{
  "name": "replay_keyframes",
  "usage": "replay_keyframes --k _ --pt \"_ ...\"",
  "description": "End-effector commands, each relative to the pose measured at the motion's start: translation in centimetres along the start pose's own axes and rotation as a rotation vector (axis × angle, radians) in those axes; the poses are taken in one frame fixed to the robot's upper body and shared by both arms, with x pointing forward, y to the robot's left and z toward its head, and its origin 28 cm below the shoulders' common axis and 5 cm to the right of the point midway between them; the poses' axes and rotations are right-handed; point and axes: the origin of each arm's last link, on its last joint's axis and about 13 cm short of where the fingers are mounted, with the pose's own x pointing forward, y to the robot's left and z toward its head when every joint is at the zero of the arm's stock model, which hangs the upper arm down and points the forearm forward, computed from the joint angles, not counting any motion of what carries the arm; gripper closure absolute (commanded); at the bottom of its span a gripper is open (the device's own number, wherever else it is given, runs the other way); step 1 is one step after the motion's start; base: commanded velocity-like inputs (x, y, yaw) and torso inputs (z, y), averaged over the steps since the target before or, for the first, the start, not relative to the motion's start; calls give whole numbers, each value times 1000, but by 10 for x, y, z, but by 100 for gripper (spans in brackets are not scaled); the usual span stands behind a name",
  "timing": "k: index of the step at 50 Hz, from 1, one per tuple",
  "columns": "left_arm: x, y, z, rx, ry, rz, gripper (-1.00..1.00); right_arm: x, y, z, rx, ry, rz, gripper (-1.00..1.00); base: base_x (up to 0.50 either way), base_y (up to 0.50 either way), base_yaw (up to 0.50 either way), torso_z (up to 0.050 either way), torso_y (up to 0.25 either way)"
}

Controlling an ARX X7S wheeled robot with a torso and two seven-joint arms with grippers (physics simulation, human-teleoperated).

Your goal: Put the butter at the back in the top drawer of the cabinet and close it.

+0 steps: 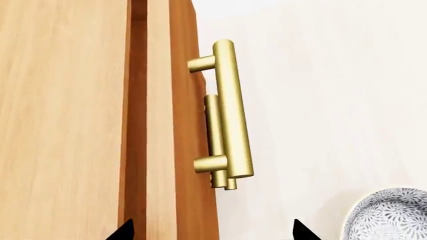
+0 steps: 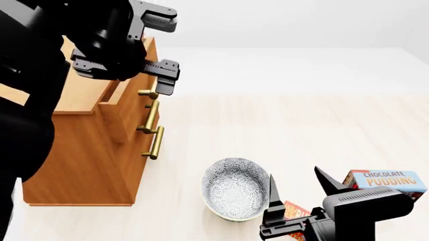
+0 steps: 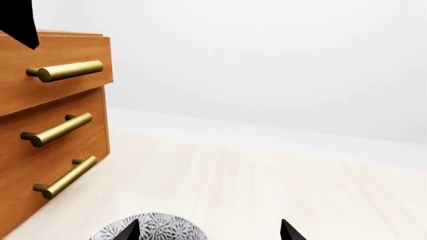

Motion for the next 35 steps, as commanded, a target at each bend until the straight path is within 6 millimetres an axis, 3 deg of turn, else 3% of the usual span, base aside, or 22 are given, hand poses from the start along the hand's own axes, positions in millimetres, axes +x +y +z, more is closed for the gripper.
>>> replay_keyframes --k 1,35 --pt "9 1 -1 -7 21 8 -100 0 0 0 0 0 1 -100 0 0 0 0 0" --pt "28 4 -10 -35 74 15 -100 -1 0 0 -4 1 4 -100 0 0 0 0 0"
